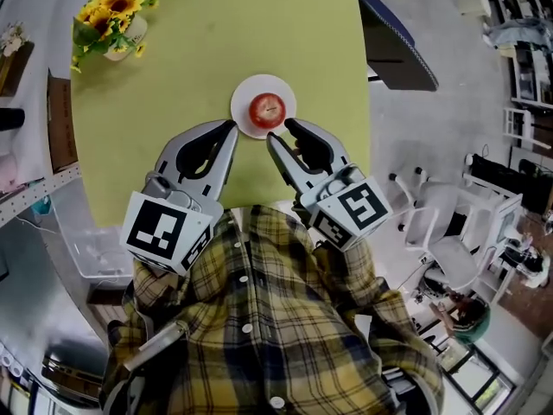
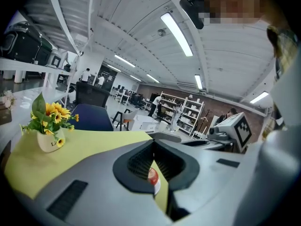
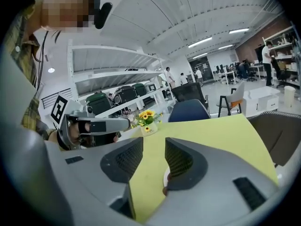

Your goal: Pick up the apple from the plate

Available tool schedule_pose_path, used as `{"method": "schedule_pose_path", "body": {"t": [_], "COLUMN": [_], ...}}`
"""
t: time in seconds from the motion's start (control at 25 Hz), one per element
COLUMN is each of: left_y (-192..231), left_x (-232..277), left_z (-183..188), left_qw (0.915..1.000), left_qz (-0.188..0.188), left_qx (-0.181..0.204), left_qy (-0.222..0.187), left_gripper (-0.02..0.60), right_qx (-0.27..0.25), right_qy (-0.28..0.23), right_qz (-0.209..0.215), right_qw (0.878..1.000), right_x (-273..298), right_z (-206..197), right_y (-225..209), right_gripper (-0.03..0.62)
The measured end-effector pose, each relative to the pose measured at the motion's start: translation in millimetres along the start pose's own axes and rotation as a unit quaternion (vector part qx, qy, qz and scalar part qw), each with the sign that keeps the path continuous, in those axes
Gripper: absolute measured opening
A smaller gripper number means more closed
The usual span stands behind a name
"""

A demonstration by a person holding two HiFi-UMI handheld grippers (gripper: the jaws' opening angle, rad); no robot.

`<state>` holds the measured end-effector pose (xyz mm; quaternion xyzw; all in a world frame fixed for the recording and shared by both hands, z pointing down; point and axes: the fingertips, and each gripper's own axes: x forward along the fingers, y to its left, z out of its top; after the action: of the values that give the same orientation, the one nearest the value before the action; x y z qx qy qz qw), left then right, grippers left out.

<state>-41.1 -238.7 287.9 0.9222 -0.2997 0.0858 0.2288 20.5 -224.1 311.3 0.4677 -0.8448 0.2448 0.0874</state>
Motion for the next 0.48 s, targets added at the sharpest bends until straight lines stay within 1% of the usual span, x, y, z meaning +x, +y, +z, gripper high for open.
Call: {"method": "schedule_pose_path", "body": {"t": [0.08, 0.24, 0.36, 0.48], "left_y": [3.9, 5.9, 3.9, 4.2], "left_x": [4.3, 11.6, 16.7, 20.0], "left_z": [-8.7, -23.6, -31.9, -41.3], "left_qw": [1.0000, 0.9998, 0.9996, 0.9993], "left_qz": [0.002, 0.001, -0.001, 0.000], "left_qx": [0.000, -0.001, 0.000, 0.000], "left_qy": [0.007, 0.022, 0.029, 0.037], "left_gripper": [0.008, 0.008, 0.008, 0.008], "right_qx": [0.012, -0.003, -0.005, -0.016], "right_qy": [-0.013, -0.003, -0.003, 0.013], "right_qz": [0.005, 0.001, -0.001, -0.001], "right_qw": [1.000, 1.000, 1.000, 1.000], "right_x": [4.3, 6.3, 7.9, 12.4], "right_z": [1.1, -9.3, -12.7, -23.0], "right_y": [-1.2, -11.1, -14.6, -18.1], "right_gripper": [0.135, 0.167, 0.211, 0.270]}}
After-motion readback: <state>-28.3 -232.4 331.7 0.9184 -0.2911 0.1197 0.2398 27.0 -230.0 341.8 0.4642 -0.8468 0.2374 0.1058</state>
